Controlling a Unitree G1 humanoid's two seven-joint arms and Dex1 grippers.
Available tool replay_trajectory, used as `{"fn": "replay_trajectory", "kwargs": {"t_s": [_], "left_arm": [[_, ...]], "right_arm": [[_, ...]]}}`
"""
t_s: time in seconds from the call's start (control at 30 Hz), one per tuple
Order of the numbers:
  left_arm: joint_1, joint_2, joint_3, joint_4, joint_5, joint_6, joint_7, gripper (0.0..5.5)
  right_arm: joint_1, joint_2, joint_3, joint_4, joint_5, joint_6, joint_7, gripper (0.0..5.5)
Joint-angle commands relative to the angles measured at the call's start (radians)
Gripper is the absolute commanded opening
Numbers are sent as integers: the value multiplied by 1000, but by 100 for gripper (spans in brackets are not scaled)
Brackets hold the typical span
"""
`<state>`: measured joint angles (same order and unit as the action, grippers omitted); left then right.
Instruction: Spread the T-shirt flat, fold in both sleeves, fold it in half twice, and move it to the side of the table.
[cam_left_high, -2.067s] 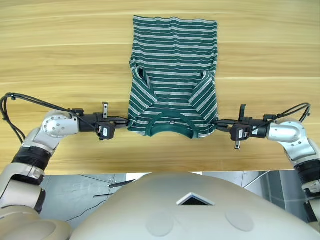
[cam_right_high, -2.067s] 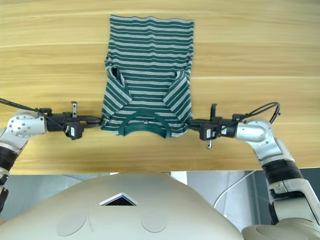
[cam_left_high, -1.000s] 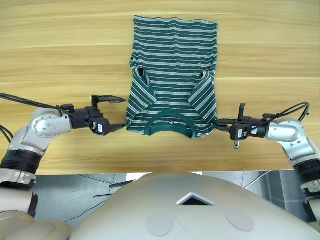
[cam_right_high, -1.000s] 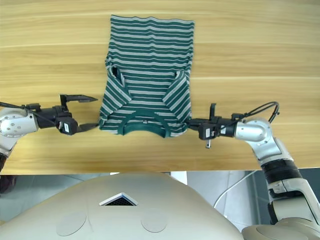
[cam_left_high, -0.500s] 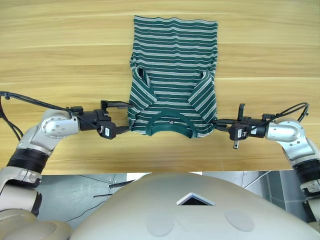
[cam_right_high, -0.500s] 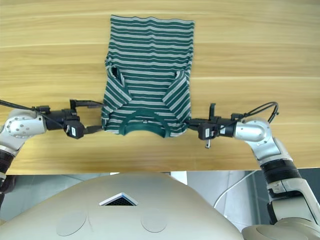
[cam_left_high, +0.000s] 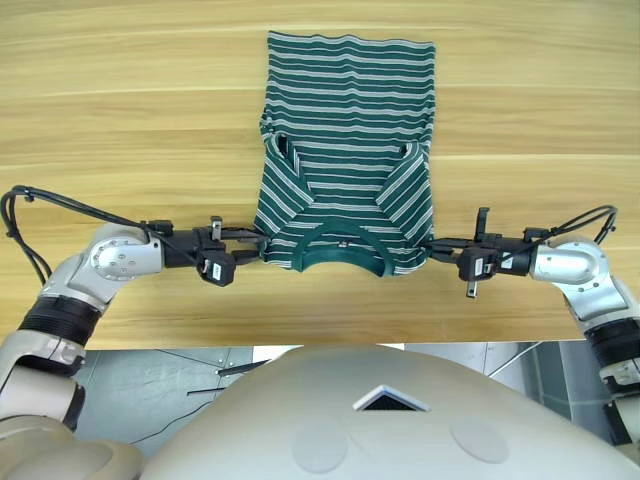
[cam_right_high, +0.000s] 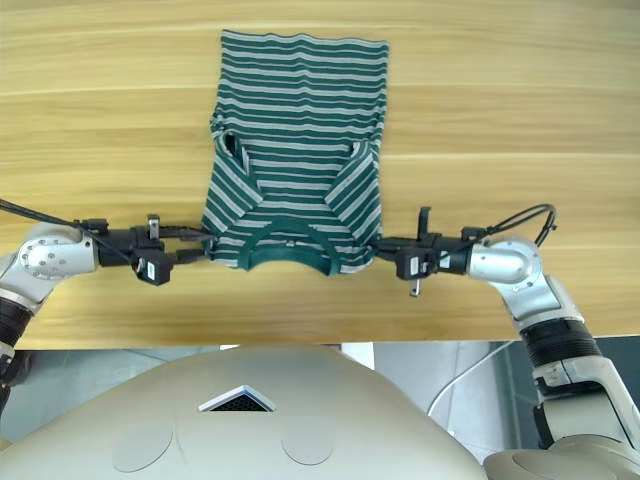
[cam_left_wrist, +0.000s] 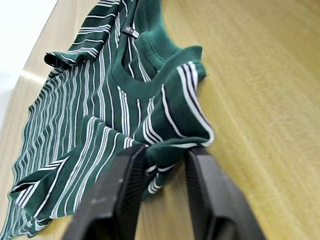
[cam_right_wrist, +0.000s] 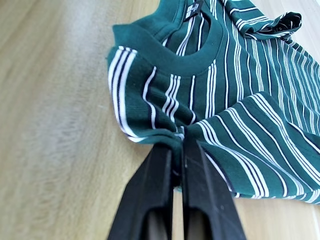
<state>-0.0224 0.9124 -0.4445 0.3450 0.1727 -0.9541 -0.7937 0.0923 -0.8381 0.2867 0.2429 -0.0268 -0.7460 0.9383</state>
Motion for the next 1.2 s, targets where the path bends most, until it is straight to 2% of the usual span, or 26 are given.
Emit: {"fn": "replay_trajectory", "kwargs": {"t_s": [0.03, 0.2, 0.67, 0.83, 1.2], "left_arm": [[21, -4, -43, 67, 109, 46, -31, 77], [11, -11, -48, 79, 108, 41, -27, 3], [55, 56, -42, -119, -163, 31, -153, 0], [93, 102, -16, -208, -315, 34, -210, 0], [277, 219, 125, -341, -664, -41, -313, 0]], "right_arm": [[-14, 4, 0, 0, -8, -1, 1, 1], [-18, 3, -1, -3, -3, -3, 7, 1], [30, -73, -30, -104, 107, -36, 74, 1], [102, -134, -47, -176, 229, -83, 126, 1], [401, -247, -221, -452, 435, -215, 126, 1]]}}
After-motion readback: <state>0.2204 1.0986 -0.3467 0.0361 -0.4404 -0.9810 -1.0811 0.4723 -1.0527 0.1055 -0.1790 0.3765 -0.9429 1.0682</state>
